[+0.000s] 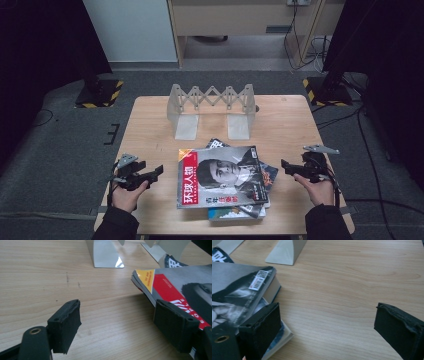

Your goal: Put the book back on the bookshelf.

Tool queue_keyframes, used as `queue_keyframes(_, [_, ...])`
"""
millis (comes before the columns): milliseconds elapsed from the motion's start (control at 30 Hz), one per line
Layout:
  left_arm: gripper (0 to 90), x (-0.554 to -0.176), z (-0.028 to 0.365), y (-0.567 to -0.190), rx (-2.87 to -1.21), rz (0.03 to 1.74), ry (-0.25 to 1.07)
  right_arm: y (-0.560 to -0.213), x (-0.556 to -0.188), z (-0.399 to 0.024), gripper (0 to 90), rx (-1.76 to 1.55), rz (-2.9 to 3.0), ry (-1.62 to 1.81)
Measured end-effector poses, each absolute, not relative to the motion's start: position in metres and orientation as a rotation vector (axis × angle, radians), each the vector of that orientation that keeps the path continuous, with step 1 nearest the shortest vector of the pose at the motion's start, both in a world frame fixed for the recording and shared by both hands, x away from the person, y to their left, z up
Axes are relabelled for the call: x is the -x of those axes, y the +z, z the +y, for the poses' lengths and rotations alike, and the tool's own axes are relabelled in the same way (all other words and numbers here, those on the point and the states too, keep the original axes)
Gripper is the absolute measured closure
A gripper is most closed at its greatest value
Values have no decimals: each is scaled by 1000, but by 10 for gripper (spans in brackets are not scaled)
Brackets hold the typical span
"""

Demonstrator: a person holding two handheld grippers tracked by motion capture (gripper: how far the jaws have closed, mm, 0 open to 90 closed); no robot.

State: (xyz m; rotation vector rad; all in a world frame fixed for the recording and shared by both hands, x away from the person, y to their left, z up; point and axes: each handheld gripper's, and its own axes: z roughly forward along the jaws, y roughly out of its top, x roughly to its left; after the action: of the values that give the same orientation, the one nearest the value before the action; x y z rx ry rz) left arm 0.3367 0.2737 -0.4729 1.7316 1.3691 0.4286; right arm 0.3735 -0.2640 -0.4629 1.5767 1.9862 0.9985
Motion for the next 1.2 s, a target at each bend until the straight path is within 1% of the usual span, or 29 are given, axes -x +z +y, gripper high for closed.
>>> queue_keyframes(333, [269, -323, 264, -470, -1733, 1323, 367, -455, -367, -241, 74, -1520, 2035, 1040])
queue_keyframes(700, [274, -314, 249, -471, -1767, 1278, 314, -452, -363, -224, 73, -1487, 2068, 1095])
queue_keyframes(1200, [281, -306, 236, -474, -1796, 1259, 241, -456, -359, -205, 75, -1445, 2128, 1138])
